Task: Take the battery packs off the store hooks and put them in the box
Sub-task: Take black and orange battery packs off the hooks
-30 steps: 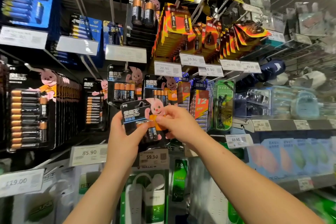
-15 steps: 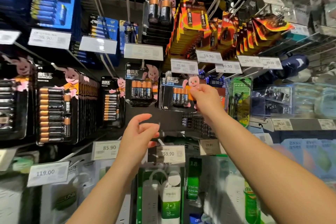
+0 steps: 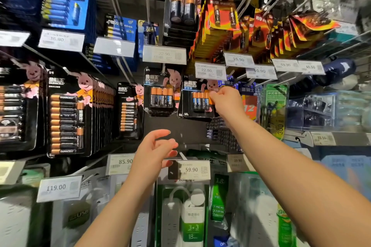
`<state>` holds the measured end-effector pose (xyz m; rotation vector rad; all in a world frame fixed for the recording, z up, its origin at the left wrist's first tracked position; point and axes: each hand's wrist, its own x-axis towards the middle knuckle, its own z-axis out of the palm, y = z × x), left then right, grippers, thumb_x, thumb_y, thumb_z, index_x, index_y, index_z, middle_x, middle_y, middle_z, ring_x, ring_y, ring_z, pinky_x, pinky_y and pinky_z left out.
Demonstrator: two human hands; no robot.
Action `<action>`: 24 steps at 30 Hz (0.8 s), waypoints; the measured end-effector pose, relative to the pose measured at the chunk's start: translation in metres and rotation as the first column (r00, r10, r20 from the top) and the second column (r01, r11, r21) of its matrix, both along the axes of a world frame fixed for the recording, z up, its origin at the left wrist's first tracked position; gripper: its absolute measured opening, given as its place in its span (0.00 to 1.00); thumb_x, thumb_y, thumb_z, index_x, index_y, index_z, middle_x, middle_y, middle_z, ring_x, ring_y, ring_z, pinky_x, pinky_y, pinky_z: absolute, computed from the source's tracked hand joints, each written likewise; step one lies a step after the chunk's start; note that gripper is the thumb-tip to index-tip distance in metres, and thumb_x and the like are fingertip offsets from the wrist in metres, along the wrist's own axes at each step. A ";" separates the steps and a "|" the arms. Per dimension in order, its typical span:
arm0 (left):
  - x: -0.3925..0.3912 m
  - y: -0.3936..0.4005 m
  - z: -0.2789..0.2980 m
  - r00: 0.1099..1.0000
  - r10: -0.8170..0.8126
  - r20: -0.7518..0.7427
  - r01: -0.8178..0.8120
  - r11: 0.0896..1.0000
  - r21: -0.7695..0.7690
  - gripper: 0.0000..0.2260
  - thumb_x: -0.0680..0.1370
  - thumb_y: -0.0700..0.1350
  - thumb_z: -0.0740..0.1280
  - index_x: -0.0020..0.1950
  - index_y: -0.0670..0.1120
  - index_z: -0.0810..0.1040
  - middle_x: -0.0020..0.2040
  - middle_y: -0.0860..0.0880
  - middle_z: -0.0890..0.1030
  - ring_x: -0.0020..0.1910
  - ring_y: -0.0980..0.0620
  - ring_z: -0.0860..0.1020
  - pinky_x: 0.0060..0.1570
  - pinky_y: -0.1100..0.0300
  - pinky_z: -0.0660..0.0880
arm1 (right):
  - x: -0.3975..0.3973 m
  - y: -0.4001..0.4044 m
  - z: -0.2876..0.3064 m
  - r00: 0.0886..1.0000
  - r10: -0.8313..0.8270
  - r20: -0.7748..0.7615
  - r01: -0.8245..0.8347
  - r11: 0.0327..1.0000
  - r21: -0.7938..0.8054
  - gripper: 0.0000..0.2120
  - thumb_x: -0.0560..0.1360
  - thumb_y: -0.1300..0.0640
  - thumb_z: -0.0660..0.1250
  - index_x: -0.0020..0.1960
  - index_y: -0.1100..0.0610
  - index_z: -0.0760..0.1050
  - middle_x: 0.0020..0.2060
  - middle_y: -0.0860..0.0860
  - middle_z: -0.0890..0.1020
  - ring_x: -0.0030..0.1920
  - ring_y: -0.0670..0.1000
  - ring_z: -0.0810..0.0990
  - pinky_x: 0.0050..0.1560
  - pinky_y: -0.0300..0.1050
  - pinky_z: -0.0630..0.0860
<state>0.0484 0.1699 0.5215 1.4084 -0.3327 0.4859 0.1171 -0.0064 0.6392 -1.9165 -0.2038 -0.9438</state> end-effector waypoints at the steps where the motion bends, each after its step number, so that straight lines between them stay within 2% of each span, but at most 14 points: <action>1: 0.000 0.000 0.000 1.000 -0.002 0.001 0.002 1.000 -0.002 0.11 0.78 0.40 0.70 0.56 0.53 0.76 0.36 0.58 0.83 0.41 0.56 0.83 0.48 0.54 0.79 | 0.001 0.001 0.001 1.000 0.000 -0.005 0.000 1.000 0.001 0.17 0.79 0.56 0.63 0.33 0.55 0.63 0.30 0.50 0.67 0.33 0.51 0.67 0.31 0.44 0.62; 5: -0.003 -0.005 -0.004 1.000 -0.023 -0.005 0.023 1.000 0.004 0.09 0.79 0.41 0.68 0.56 0.52 0.76 0.38 0.55 0.84 0.39 0.56 0.82 0.45 0.57 0.79 | 0.003 0.003 -0.005 1.000 -0.013 -0.020 0.013 1.000 -0.011 0.17 0.79 0.56 0.62 0.34 0.55 0.62 0.31 0.49 0.66 0.31 0.49 0.65 0.30 0.45 0.60; 8: -0.003 -0.012 -0.011 0.998 -0.051 -0.029 0.050 0.999 -0.019 0.08 0.79 0.40 0.67 0.56 0.50 0.76 0.38 0.53 0.83 0.37 0.56 0.81 0.37 0.62 0.78 | -0.002 0.001 -0.017 0.998 0.063 -0.021 -0.063 0.998 0.012 0.16 0.80 0.53 0.62 0.36 0.57 0.66 0.31 0.51 0.70 0.31 0.50 0.72 0.34 0.47 0.73; 10: -0.002 -0.020 -0.017 0.996 -0.080 -0.046 0.078 0.996 -0.049 0.07 0.80 0.39 0.66 0.56 0.48 0.76 0.36 0.53 0.83 0.34 0.57 0.80 0.33 0.63 0.76 | -0.010 -0.005 -0.030 0.985 0.165 -0.054 -0.158 0.982 0.106 0.16 0.81 0.52 0.62 0.36 0.56 0.68 0.31 0.50 0.73 0.29 0.48 0.77 0.35 0.48 0.80; 13: 0.001 -0.040 -0.032 0.989 -0.124 -0.074 0.119 0.990 -0.072 0.06 0.80 0.38 0.66 0.54 0.48 0.76 0.34 0.54 0.82 0.31 0.58 0.78 0.30 0.66 0.72 | -0.027 -0.022 -0.055 0.959 0.260 -0.115 -0.231 0.948 0.220 0.10 0.80 0.53 0.63 0.42 0.57 0.72 0.31 0.52 0.77 0.27 0.49 0.77 0.28 0.41 0.77; 16: -0.001 -0.069 -0.053 0.976 -0.195 -0.094 0.190 0.980 -0.057 0.07 0.80 0.38 0.65 0.50 0.50 0.76 0.33 0.54 0.82 0.32 0.57 0.78 0.32 0.63 0.71 | -0.049 -0.047 -0.092 0.932 0.327 -0.154 -0.268 0.911 0.312 0.10 0.80 0.58 0.63 0.40 0.57 0.69 0.28 0.54 0.75 0.23 0.47 0.74 0.24 0.37 0.71; 20: -0.001 -0.118 -0.108 0.935 -0.281 -0.218 0.283 0.959 -0.025 0.08 0.80 0.37 0.63 0.47 0.50 0.74 0.30 0.55 0.81 0.29 0.58 0.77 0.30 0.66 0.71 | -0.074 -0.094 -0.170 0.907 0.288 -0.307 -0.188 0.930 0.317 0.12 0.80 0.59 0.62 0.38 0.55 0.69 0.28 0.53 0.75 0.22 0.46 0.73 0.25 0.37 0.70; 24: 0.007 -0.151 -0.183 0.864 -0.297 -0.407 0.319 0.948 -0.013 0.07 0.81 0.38 0.63 0.47 0.49 0.75 0.31 0.54 0.81 0.28 0.59 0.77 0.27 0.69 0.73 | -0.081 -0.135 -0.268 0.799 0.277 -0.534 -0.081 0.930 0.359 0.12 0.80 0.59 0.62 0.38 0.56 0.68 0.28 0.52 0.75 0.21 0.44 0.73 0.24 0.36 0.68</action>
